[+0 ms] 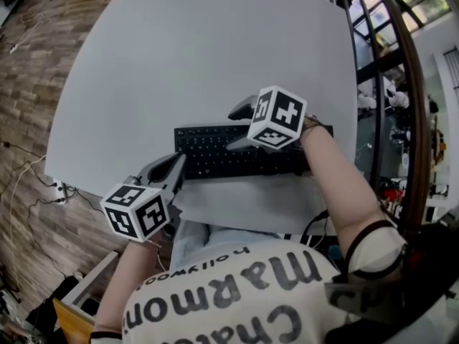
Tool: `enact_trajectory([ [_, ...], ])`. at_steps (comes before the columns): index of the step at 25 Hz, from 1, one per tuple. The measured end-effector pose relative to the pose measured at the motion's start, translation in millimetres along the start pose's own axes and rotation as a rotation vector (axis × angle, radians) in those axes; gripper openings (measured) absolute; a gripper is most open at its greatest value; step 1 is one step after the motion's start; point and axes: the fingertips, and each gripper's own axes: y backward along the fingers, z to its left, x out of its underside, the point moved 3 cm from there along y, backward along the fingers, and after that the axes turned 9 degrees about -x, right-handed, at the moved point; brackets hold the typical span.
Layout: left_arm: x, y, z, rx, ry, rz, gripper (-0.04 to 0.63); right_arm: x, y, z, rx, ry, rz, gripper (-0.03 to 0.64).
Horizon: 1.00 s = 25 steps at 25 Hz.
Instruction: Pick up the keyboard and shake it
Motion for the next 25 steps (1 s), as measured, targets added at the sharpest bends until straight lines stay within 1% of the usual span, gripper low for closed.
enact_trajectory([
  [3,2,-1,-1,-0.001,0.001,0.006,0.002,7,-7,-1,-0.029,-0.001,0.06,0.311],
  [7,4,-1,-1,0.003,0.006,0.014,0.002,16,-14,-3,-0.068,-0.026,0.119,0.311],
  [10,5,-1,-1,0.004,0.008,0.019,0.002,19,-16,-6,-0.084,-0.057,0.136,0.311],
  [14,5,-3,0,0.005,0.014,0.019,0.002,17,-16,-8,-0.085,-0.075,0.148,0.311],
  [18,5,-5,0,0.011,0.018,0.021,0.002,15,-18,-7,-0.072,-0.066,0.211,0.311],
  [20,4,-6,0,0.013,0.018,0.022,0.002,15,-19,-5,-0.07,-0.048,0.234,0.295],
  [25,3,-3,5,0.006,0.02,0.017,0.002,13,-17,-4,-0.044,-0.014,0.228,0.288],
])
